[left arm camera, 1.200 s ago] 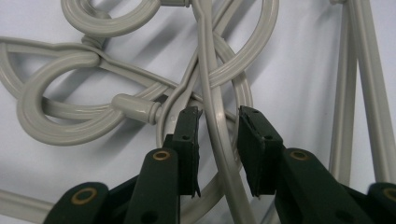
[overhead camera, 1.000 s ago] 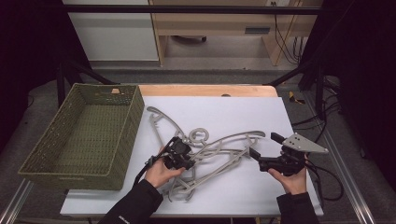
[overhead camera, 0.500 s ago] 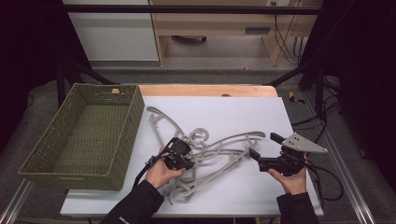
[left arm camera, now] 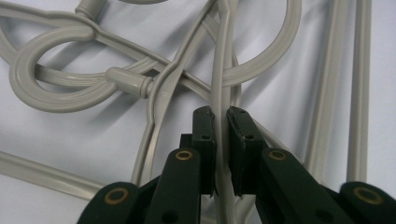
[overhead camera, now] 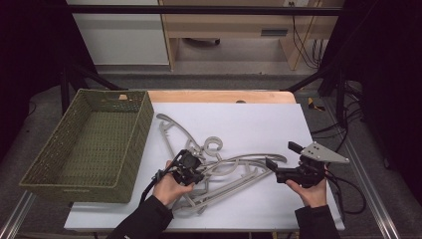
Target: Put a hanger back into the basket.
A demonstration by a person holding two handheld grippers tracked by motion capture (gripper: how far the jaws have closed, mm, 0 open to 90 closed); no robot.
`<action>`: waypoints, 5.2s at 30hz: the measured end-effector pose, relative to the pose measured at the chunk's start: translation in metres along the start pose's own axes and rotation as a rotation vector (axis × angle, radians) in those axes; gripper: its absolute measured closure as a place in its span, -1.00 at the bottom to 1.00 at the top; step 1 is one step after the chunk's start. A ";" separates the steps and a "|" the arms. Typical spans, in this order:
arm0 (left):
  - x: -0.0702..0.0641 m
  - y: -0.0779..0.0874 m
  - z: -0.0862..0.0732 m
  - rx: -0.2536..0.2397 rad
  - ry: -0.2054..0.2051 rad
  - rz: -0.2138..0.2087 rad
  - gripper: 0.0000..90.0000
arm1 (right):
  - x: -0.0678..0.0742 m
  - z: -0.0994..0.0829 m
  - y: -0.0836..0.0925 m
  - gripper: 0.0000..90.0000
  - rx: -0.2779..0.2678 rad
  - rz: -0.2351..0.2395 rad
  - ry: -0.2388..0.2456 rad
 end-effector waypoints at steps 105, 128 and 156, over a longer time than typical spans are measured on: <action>0.216 0.238 -0.162 -0.177 0.210 0.560 0.82 | -0.005 0.001 0.004 -0.95 -0.001 -0.015 -0.008; 0.229 0.232 -0.209 -0.041 0.243 0.631 0.82 | -0.006 -0.001 0.001 -0.94 0.012 -0.013 -0.019; 0.231 0.197 -0.224 0.065 0.289 0.595 0.81 | -0.006 -0.002 0.001 -0.94 0.010 -0.016 -0.019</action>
Point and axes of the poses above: each handheld gripper's, and its own axes: y roughly backward along the jaws, z roughly out of its top, x roughly to its left, the point moved 4 cm from there along -y, roughly forward along the jaws, and after that the axes turned 12 degrees about -y, right-handed, at the moved point
